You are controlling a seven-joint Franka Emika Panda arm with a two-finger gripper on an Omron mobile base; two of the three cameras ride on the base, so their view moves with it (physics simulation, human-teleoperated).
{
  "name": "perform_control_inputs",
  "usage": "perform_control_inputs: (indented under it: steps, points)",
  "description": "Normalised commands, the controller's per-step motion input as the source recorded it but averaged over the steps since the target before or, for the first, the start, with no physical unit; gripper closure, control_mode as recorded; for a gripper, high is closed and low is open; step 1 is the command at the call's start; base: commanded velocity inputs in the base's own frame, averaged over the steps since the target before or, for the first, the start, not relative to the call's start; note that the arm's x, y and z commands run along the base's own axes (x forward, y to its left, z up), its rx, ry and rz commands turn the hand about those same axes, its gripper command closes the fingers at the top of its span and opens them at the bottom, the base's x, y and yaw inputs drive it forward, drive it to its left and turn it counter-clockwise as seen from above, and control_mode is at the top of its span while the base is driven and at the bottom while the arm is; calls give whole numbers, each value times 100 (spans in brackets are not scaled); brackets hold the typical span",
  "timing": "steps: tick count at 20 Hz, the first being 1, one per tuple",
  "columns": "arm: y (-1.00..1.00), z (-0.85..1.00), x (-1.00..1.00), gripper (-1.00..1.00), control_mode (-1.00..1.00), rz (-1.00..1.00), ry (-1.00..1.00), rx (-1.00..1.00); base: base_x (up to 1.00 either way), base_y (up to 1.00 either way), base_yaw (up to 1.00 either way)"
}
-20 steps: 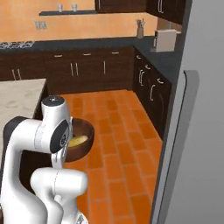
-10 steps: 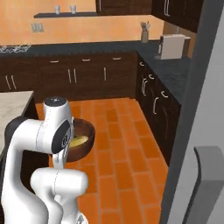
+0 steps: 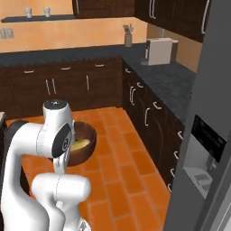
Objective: Pick the chicken drumstick and cucumber from their plates and place them in the bowl. Then put the bowl in the fridge.
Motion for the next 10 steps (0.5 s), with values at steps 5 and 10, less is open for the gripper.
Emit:
perform_control_inputs:
  steps: [5,10]
  points:
    - [0,0,0,100,100,0,0,0,10,23,-84]
    - [0,0,0,100,100,0,0,0,3,17,-88]
